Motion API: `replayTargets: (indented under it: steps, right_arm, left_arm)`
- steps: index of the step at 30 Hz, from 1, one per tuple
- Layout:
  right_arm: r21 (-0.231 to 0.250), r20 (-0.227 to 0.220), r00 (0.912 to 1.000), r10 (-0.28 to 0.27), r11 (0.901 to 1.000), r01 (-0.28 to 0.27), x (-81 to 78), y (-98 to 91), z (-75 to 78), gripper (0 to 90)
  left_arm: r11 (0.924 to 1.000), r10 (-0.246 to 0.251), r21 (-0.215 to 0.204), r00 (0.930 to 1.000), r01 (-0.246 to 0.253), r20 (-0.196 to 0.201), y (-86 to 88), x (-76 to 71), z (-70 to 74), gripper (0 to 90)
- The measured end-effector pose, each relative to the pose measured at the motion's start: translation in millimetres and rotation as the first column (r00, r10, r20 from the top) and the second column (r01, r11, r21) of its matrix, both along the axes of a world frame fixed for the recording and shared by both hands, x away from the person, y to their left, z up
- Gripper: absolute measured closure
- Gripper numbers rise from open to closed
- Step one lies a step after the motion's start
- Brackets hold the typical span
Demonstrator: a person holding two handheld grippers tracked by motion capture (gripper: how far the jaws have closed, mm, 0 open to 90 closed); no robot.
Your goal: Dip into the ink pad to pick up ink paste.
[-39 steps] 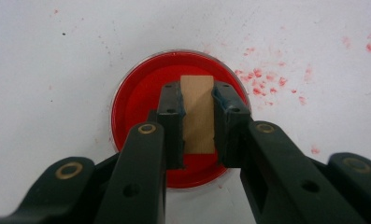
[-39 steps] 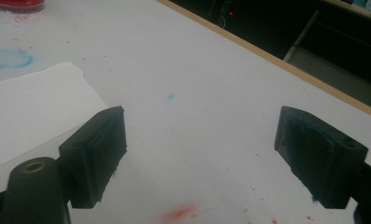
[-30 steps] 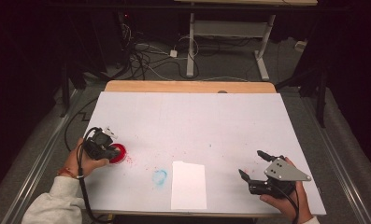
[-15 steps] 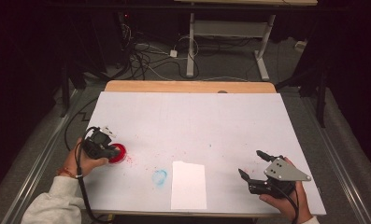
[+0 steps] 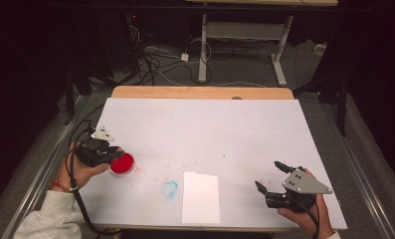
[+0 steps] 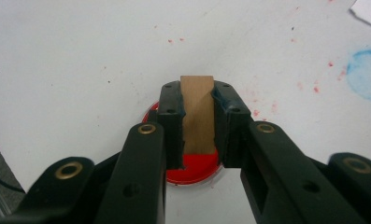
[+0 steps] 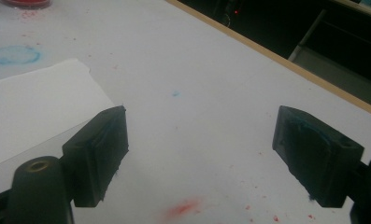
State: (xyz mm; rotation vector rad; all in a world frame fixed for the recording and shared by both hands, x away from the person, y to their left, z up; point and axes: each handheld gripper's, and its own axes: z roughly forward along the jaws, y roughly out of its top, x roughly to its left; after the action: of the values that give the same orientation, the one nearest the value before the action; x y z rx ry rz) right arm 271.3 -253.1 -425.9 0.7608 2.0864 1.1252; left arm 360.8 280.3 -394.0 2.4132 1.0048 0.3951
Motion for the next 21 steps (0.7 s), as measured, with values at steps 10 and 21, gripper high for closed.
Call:
replayTargets:
  steps: [10,21]
  right_arm:
    - [-0.002,0.002,1.0000,0.003,1.0000,-0.003,-0.8,0.5,1.4,18.7]
    - [-0.014,0.006,1.0000,0.004,0.9999,-0.004,-1.7,1.1,1.1,18.7]
  left_arm:
    - [0.9999,0.004,0.013,0.9992,-0.005,0.041,0.9,-8.9,9.7,73.9]
    - [0.9983,-0.028,0.052,0.9993,0.026,0.027,-12.3,-5.9,-2.8,73.9]
